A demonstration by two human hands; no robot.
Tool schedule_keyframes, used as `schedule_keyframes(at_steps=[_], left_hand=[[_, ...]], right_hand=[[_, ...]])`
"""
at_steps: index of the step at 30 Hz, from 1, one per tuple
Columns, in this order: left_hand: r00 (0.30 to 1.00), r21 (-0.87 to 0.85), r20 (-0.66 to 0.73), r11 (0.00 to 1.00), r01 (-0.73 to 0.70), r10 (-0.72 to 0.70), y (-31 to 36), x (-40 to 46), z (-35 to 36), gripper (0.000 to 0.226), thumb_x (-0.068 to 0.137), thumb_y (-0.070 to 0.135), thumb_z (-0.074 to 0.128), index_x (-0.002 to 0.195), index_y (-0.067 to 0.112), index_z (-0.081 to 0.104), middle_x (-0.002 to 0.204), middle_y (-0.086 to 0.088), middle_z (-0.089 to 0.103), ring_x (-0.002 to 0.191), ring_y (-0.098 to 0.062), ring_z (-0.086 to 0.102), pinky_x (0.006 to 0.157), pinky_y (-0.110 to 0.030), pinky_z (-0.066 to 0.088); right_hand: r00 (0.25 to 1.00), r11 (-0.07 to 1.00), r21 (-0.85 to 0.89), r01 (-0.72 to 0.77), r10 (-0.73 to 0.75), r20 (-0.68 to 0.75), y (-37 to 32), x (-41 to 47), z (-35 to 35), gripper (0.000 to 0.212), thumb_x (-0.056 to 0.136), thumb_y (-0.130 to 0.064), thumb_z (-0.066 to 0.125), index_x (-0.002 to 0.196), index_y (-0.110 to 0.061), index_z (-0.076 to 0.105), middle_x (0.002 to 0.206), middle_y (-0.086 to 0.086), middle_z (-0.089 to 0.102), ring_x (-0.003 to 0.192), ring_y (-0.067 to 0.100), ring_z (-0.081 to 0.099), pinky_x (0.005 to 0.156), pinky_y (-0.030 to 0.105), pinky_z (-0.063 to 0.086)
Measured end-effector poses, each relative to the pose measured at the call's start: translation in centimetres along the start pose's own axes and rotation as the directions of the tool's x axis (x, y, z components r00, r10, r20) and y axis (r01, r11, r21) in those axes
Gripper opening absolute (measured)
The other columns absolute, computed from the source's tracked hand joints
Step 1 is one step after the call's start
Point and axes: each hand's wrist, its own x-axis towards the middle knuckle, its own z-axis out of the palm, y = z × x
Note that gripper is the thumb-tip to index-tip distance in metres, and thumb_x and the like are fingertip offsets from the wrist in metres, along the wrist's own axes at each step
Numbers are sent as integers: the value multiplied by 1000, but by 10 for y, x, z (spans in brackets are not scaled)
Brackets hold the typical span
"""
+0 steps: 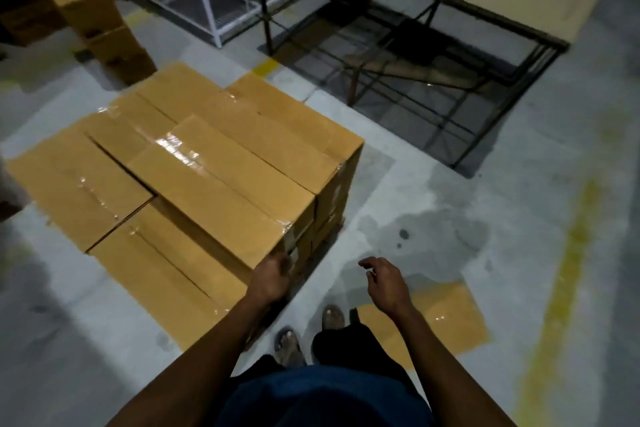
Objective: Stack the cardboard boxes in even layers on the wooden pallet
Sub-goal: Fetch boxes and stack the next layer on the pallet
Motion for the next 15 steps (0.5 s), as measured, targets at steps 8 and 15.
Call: schedule_keyframes(at_steps=[8,15], left_hand=[[987,112,110,985,-130,117,44,-9,42,33,99,20,61,132,17,66,129,-8,68,117,-27,64,99,-33,52],[972,217,192,960,-178,136,79,-27,96,44,98,30,65,141,19,60,136,-9,66,122,-30,63,102,-37,51]], right_hand=[[987,988,83,-130,137,-85,47,-58,-8,32,103,-10,50,128,-20,67,125,4,66,113,22,64,96,38,53],[962,969,164,-187,214,-168,96,-116,-24,31,103,-10,53,129,-15,68,125,6,68,114,23,65,95,35,53]])
